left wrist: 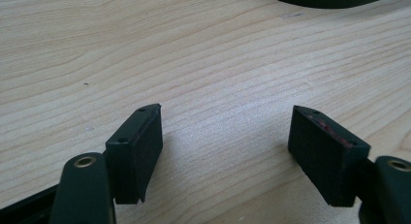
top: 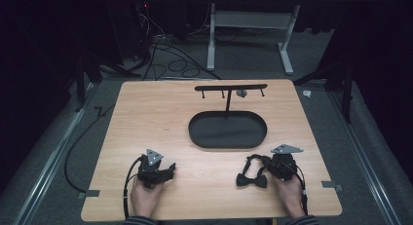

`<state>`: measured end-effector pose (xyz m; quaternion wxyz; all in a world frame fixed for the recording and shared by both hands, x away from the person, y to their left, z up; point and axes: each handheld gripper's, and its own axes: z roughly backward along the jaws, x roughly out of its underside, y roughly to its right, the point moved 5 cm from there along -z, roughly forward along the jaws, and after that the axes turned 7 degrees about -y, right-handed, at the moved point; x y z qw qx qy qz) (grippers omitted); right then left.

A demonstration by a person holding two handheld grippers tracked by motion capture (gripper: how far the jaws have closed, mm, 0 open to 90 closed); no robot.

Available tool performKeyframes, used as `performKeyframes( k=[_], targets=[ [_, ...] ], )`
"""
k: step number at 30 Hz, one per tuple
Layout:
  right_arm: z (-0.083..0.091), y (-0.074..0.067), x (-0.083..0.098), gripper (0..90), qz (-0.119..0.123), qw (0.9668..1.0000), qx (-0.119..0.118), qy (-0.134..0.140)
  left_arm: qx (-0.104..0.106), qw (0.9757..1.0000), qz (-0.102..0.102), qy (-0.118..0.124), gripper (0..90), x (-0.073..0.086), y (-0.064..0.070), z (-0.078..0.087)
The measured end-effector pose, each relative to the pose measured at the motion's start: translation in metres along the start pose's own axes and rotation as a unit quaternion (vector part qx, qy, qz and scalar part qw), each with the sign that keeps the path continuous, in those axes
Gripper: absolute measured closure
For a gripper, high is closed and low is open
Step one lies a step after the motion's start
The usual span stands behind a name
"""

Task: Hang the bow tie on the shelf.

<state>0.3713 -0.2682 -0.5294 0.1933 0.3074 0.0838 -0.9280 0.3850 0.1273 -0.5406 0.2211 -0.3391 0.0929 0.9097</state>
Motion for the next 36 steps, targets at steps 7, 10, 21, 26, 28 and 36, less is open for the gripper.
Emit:
performKeyframes(
  k=[7,10,21,26,28,36],
  targets=[
    [0.012,-0.001,-0.006,89.1,0.009,0.9996,-0.001,0.025,0.0,1.0,0.0,0.0,28.9,0.0,0.0,0.0],
    [0.02,-0.004,-0.012,89.2,0.016,0.9992,-0.005,0.036,0.0,1.0,0.0,0.0,28.9,0.0,0.0,0.0],
    [0.041,-0.006,-0.035,89.4,0.034,0.9963,-0.008,0.079,0.0,1.0,0.0,0.0,28.9,0.0,0.0,0.0],
    [0.045,-0.006,-0.046,89.4,0.047,0.9956,-0.013,0.08,0.0,1.0,-0.001,0.0,28.9,0.0,0.0,0.0],
    [0.044,-0.006,-0.053,89.4,0.065,0.9951,-0.005,0.074,0.0,1.0,-0.001,0.0,28.9,0.0,0.0,0.0],
    [0.052,-0.002,-0.079,89.4,0.071,0.9934,-0.016,0.089,0.0,1.0,-0.001,0.0,28.8,0.0,0.0,0.0]
  ],
)
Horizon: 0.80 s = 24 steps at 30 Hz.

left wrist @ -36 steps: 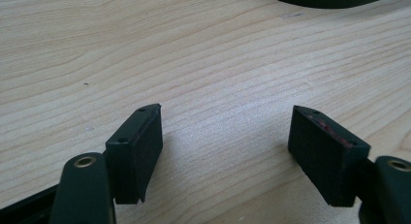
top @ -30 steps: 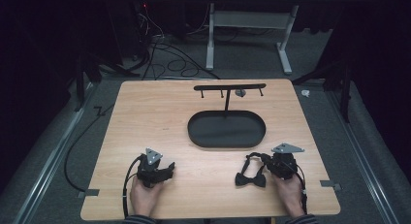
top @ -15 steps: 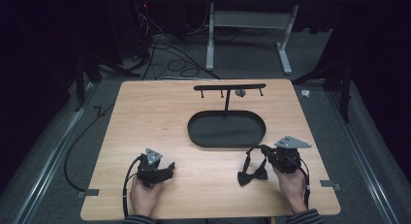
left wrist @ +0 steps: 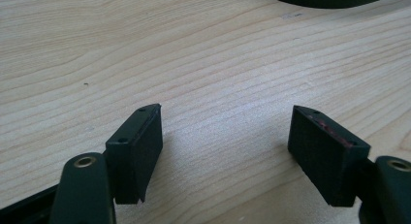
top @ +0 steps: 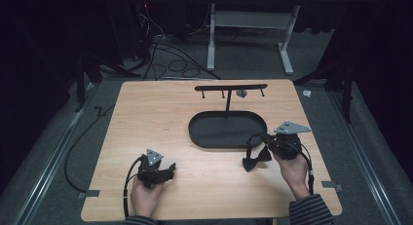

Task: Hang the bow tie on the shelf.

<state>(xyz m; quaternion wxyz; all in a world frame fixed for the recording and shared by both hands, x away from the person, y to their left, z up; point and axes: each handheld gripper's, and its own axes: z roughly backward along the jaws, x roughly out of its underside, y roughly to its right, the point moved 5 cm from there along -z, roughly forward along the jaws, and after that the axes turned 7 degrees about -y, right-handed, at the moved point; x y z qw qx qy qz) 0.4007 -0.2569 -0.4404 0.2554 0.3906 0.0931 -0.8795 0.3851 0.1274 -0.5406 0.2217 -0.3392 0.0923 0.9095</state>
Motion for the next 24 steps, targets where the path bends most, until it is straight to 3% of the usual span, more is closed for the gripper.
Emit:
performKeyframes(
  k=[24],
  targets=[
    [0.012,0.011,-0.051,89.4,0.002,0.9989,-0.021,0.042,0.0,1.0,0.001,0.0,28.9,0.0,0.0,0.0]
  ],
)
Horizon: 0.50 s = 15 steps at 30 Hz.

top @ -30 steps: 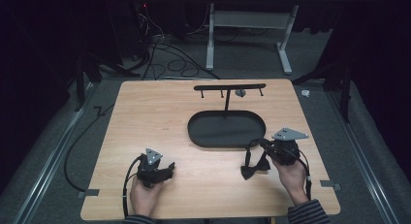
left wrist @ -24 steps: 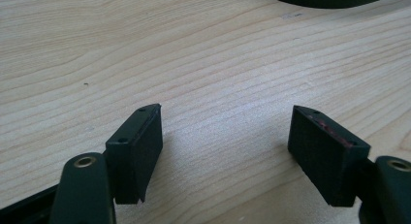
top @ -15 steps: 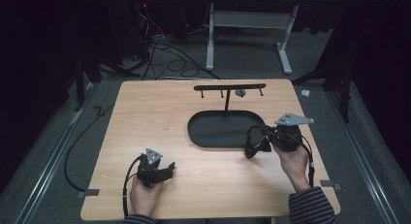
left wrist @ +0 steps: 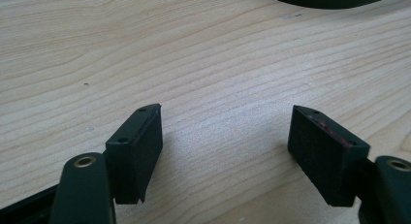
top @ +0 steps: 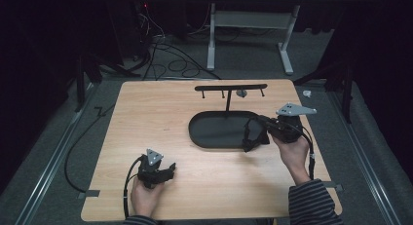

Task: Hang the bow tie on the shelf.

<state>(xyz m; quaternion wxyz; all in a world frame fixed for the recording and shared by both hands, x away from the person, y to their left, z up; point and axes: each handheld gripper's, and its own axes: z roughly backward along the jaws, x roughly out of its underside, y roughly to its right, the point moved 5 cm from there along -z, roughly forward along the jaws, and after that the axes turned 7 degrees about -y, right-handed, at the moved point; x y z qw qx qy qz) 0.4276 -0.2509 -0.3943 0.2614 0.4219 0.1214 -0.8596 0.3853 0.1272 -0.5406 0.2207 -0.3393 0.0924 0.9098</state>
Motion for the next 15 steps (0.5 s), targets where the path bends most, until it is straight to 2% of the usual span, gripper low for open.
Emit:
performKeyframes(
  k=[10,13,15],
  targets=[
    [-0.003,0.003,-0.016,89.4,0.0,0.9999,-0.009,0.006,0.001,1.0,0.0,0.0,29.0,0.0,0.0,0.0],
    [-0.006,0.005,-0.022,89.4,-0.015,0.9997,-0.02,0.008,0.001,1.0,0.0,0.0,29.0,0.0,0.0,0.0],
    [-0.007,0.007,-0.026,89.4,-0.009,0.9998,-0.016,0.008,0.001,1.0,0.0,-0.001,29.0,0.0,0.0,0.0]
  ],
)
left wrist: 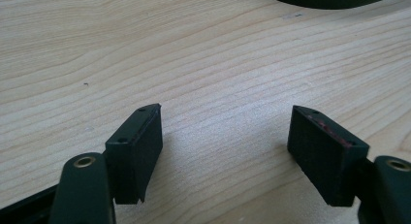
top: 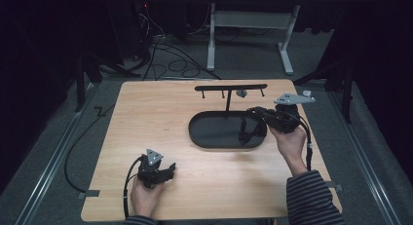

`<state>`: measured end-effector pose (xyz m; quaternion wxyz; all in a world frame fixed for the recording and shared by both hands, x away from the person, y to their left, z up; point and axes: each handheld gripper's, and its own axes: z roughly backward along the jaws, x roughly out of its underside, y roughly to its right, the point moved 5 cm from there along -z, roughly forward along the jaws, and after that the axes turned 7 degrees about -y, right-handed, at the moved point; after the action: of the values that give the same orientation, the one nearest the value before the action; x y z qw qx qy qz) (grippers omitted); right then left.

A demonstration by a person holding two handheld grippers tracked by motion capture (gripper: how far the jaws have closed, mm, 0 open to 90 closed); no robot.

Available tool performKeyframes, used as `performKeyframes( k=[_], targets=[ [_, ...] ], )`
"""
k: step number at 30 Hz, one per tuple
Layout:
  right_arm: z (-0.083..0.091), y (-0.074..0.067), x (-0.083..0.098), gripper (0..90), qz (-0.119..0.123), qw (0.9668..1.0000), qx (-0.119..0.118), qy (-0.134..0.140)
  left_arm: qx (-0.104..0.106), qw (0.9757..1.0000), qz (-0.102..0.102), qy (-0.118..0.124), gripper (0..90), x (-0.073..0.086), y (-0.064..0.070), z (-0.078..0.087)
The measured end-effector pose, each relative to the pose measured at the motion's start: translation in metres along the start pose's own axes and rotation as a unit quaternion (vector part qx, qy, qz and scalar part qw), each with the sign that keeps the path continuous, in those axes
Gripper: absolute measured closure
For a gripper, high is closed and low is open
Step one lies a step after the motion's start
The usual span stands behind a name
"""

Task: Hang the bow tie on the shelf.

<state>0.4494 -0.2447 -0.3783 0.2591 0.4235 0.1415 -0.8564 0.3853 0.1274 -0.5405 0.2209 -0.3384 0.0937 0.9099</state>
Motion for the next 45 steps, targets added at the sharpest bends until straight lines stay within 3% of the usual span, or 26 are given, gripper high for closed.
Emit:
performKeyframes(
  k=[4,12,24,37,42,45],
  targets=[
    [-0.003,0.005,-0.007,89.4,-0.013,0.9999,0.002,-0.001,0.0,1.0,0.0,0.0,28.9,0.0,0.0,0.0],
    [-0.009,0.006,-0.021,89.4,-0.008,1.0,0.004,-0.002,0.0,1.0,0.0,0.0,28.6,0.0,0.0,0.0],
    [-0.021,0.015,-0.046,89.3,-0.004,0.9996,0.028,-0.009,-0.001,1.0,0.0,0.0,28.7,0.0,0.0,0.0],
    [-0.047,0.024,-0.048,88.9,-0.033,0.9987,0.037,-0.013,0.0,1.0,0.0,0.0,29.3,0.0,0.0,0.0],
    [-0.056,0.026,-0.045,86.5,-0.051,0.9982,0.026,-0.018,0.0,1.0,0.0,0.0,29.3,0.0,0.0,0.0],
    [-0.059,0.026,-0.044,85.4,-0.046,0.9982,0.028,-0.025,-0.001,1.0,0.001,0.0,29.0,0.0,0.0,0.0]
  ],
)
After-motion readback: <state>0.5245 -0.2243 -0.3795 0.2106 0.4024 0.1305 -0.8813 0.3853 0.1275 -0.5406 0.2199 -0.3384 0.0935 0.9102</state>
